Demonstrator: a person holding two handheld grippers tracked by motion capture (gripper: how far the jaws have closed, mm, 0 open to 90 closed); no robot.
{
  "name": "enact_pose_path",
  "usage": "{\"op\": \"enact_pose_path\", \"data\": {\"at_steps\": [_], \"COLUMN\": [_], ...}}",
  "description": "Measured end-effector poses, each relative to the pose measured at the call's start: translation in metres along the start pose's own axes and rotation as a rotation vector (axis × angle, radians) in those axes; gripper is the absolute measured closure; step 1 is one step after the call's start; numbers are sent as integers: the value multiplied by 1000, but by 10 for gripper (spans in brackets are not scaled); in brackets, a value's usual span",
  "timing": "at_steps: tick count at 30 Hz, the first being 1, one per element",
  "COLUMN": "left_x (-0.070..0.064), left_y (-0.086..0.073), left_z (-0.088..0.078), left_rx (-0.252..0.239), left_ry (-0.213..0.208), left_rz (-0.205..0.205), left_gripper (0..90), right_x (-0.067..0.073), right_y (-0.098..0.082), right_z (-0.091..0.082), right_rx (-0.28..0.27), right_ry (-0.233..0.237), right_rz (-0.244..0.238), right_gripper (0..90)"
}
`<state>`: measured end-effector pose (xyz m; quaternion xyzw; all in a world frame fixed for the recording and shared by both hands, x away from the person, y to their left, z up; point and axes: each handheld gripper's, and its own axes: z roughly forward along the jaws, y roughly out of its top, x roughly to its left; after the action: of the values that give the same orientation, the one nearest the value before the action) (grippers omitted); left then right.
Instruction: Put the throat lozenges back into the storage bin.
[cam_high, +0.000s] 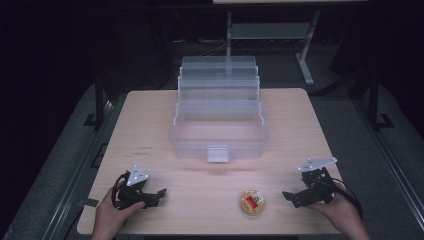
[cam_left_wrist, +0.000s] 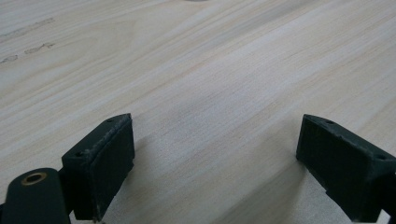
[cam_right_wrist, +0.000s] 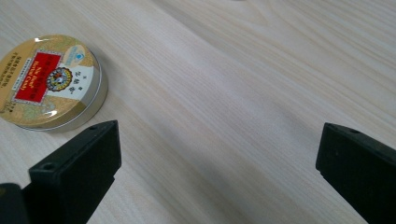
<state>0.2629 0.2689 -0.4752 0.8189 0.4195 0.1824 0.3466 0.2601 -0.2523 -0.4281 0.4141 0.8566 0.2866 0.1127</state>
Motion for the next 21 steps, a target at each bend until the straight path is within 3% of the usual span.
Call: {"op": "enact_pose_path", "data": {"at_steps": [21], "left_x": [0], "left_y": [0], "left_z": [0], "left_rx": [0], "left_ry": [0], "left_rz": [0], "left_gripper": [105], "right_x": [14], "right_y": [9], "right_z": [0], "right_rx": [9], "right_ry": [30], "right_rz": [-43], "right_gripper": [0]}}
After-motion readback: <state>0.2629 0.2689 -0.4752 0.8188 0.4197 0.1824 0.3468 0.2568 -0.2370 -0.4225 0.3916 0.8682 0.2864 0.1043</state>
